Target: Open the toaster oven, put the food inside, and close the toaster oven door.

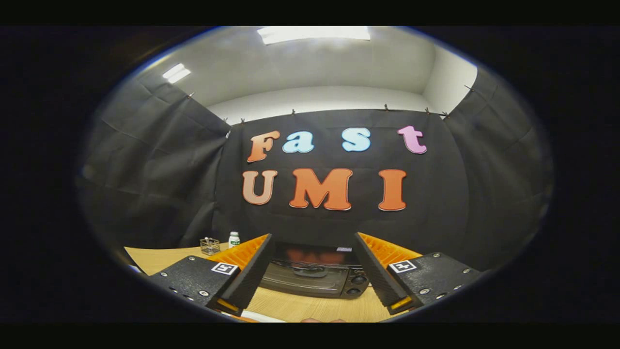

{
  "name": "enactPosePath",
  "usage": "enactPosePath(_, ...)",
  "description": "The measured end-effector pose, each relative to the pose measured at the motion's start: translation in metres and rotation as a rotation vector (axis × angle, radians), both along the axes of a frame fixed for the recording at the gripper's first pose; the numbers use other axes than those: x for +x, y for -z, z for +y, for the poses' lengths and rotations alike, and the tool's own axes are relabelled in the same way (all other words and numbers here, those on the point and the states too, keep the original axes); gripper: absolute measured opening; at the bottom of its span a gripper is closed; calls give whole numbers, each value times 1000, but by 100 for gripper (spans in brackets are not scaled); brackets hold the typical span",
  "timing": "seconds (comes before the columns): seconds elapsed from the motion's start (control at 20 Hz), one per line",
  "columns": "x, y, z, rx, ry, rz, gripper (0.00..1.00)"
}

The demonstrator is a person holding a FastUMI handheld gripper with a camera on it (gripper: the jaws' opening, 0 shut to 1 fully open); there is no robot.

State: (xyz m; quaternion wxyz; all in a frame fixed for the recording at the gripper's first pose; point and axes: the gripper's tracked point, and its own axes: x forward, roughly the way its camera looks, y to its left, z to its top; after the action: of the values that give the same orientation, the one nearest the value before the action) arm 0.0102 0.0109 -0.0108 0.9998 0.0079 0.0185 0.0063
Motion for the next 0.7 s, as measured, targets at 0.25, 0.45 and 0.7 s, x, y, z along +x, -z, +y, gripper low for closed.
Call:
enactPosePath(0.25, 4, 11, 4, -16, -3, 17, 97)
enactPosePath(0.45, 15, 16, 5, -3, -11, 34, 97)
enactPosePath(0.7, 42, 40, 3, 18, 3, 77, 97)
